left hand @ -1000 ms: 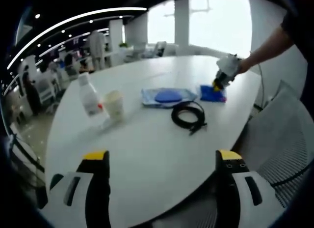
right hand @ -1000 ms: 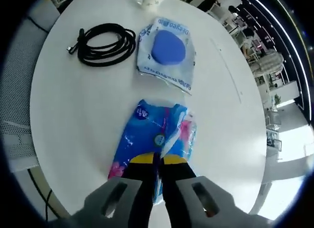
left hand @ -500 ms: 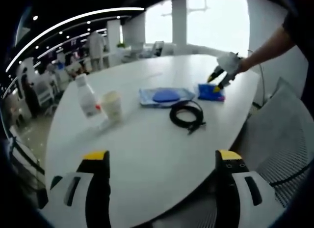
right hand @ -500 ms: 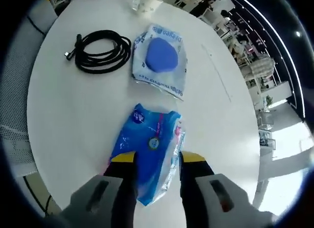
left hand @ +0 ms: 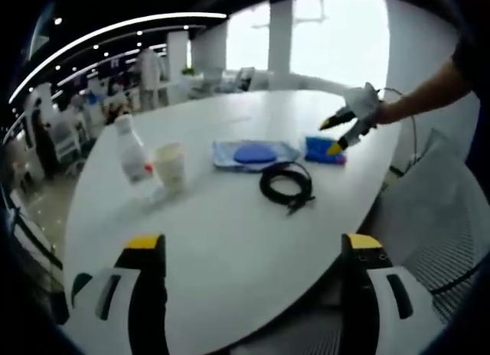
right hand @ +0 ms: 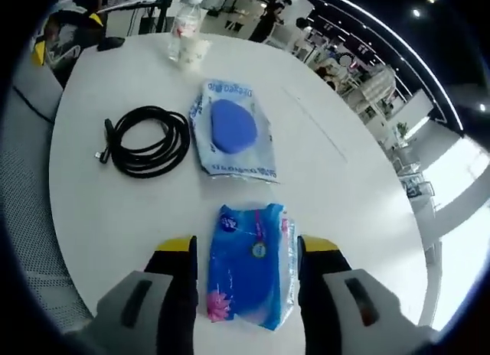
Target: Arrange the tabletop items into an orderly group along one side of the table until the central work area is clear of visible clutter.
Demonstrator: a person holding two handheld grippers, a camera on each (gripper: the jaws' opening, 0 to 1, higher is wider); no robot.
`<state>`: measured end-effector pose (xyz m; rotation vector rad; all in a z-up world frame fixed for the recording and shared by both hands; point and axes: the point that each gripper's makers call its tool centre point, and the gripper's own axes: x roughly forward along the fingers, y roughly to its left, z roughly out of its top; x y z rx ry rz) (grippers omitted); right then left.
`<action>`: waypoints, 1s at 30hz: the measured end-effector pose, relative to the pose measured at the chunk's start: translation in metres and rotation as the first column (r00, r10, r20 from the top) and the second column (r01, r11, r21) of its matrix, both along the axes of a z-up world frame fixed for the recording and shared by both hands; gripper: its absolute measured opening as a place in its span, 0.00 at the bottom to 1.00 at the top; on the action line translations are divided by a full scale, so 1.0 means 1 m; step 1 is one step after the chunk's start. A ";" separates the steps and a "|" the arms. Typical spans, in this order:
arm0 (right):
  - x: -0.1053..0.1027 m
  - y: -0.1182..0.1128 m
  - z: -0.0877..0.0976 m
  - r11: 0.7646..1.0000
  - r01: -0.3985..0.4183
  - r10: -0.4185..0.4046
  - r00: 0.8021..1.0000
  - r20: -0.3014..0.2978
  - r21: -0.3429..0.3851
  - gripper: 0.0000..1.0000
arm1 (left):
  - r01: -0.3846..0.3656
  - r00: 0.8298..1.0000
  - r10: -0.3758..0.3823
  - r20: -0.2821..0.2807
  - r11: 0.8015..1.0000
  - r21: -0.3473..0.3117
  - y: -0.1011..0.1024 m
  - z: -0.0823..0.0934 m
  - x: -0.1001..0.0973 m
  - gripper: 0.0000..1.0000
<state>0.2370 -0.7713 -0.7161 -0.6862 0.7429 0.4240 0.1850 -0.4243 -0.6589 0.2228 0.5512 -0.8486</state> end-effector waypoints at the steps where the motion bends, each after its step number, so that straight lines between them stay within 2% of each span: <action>1: -0.001 0.002 0.001 1.000 0.011 -0.011 1.000 0.004 0.014 0.55 | 0.007 1.000 -0.007 -0.001 1.000 -0.001 -0.001 0.000 0.000 0.94; 4: -0.003 0.007 0.003 0.995 0.066 -0.067 0.998 0.013 0.076 0.61 | 0.023 1.000 -0.023 0.004 1.000 0.014 -0.002 -0.002 0.004 0.96; 8: -0.005 0.012 0.005 0.986 0.111 -0.115 0.993 0.026 0.127 0.64 | 0.027 1.000 -0.027 0.003 0.999 0.026 -0.003 -0.004 0.012 0.96; 12: -0.008 0.018 0.006 0.968 0.160 -0.168 0.985 0.026 0.193 0.70 | 0.043 0.999 -0.044 0.002 0.999 0.031 -0.008 -0.004 0.020 0.98; 16: -0.011 0.024 0.006 0.952 0.189 -0.199 0.980 0.018 0.240 0.73 | 0.073 0.997 -0.073 -0.004 0.997 0.027 -0.022 -0.005 0.026 0.98; 21: -0.016 0.031 0.005 0.917 0.246 -0.259 0.966 -0.001 0.315 0.81 | 0.135 0.991 -0.135 -0.006 0.991 0.010 -0.044 -0.006 0.028 0.96; 25: -0.018 0.033 0.006 0.898 0.276 -0.290 0.957 -0.009 0.343 0.83 | 0.162 0.987 -0.162 -0.013 0.987 0.010 -0.057 -0.008 0.031 0.96; 28: -0.018 0.034 0.005 0.885 0.294 -0.309 0.951 -0.018 0.361 0.83 | 0.178 0.984 -0.178 -0.013 0.984 0.009 -0.065 -0.008 0.039 0.93; 30: -0.018 0.035 0.006 0.874 0.309 -0.325 0.945 -0.020 0.376 0.83 | 0.191 0.982 -0.191 -0.011 0.982 -0.018 -0.072 -0.005 0.043 0.88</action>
